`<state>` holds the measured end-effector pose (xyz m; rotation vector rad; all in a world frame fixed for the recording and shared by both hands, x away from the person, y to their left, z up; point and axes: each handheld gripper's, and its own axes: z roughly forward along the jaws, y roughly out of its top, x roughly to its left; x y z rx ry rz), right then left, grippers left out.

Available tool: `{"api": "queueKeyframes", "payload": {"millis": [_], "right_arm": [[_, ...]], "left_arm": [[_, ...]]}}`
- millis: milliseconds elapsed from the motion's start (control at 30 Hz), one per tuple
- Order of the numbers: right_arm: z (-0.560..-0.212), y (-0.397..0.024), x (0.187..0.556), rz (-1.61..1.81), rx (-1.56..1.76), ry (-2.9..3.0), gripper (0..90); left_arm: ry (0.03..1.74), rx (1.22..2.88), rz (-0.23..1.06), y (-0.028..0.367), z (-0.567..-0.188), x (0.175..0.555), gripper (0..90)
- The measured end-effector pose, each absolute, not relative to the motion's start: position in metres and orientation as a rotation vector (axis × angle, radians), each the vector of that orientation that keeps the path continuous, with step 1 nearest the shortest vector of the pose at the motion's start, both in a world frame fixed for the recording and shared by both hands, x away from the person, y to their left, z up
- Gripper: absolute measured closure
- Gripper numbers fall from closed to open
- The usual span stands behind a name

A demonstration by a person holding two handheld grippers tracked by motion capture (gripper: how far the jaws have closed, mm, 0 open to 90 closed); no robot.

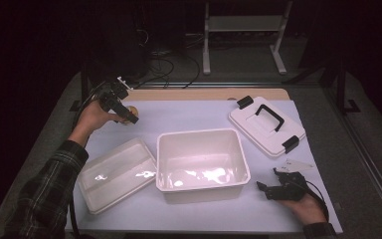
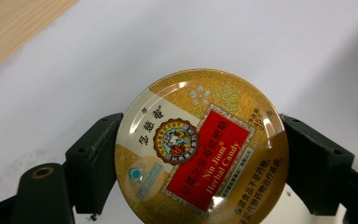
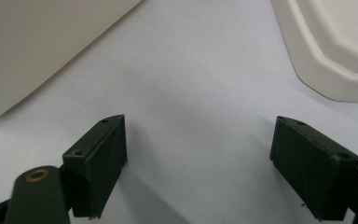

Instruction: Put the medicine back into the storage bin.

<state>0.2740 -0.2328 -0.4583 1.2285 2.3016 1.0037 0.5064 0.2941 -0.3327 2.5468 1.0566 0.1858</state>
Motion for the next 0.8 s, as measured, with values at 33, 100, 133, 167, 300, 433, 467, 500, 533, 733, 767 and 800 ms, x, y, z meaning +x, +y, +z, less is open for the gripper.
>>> {"api": "queueKeyframes", "payload": {"millis": [33, 100, 133, 167, 300, 433, 467, 500, 533, 733, 767, 800], "right_arm": [[-0.458, -0.233, 0.274, 1.003, 1.230, 2.302, 17.9], [-0.458, -0.233, 0.274, 1.004, 1.230, 2.301, 17.9], [-0.458, -0.233, 0.274, 1.004, 1.230, 2.301, 17.9], [-0.458, -0.233, 0.274, 1.003, 1.229, 2.301, 17.9], [-0.458, -0.233, 0.274, 1.003, 1.229, 2.301, 17.9], [-0.458, -0.233, 0.274, 1.003, 1.229, 2.301, 17.8], [-0.458, -0.233, 0.274, 1.003, 1.229, 2.301, 17.9], [-0.458, -0.233, 0.274, 1.003, 1.229, 2.301, 17.9], [-0.458, -0.233, 0.274, 1.005, 1.229, 2.301, 17.9], [-0.458, -0.233, 0.274, 1.004, 1.229, 2.300, 17.9], [-0.458, -0.233, 0.274, 1.004, 1.229, 2.300, 17.9], [-0.458, -0.233, 0.274, 1.004, 1.229, 2.300, 17.9]], "left_arm": [[1.044, 2.549, 0.191, 0.293, -0.329, 0.504, 19.7], [1.022, 2.543, 0.192, 0.291, -0.322, 0.499, 19.7], [1.022, 2.543, 0.192, 0.291, -0.322, 0.499, 19.7], [0.999, 2.546, 0.181, 0.288, -0.316, 0.493, 19.7], [0.948, 2.568, 0.195, 0.280, -0.304, 0.480, 19.7], [0.898, 2.571, 0.192, 0.275, -0.295, 0.471, 19.7], [0.869, 2.572, 0.192, 0.271, -0.289, 0.464, 19.7], [0.851, 2.575, 0.199, 0.268, -0.286, 0.460, 19.7], [0.832, 2.579, 0.197, 0.266, -0.284, 0.457, 19.7], [0.726, 2.578, 0.184, 0.250, -0.269, 0.435, 19.7], [0.726, 2.578, 0.184, 0.250, -0.269, 0.435, 19.7], [0.688, 2.578, 0.184, 0.244, -0.265, 0.428, 19.7]]}}
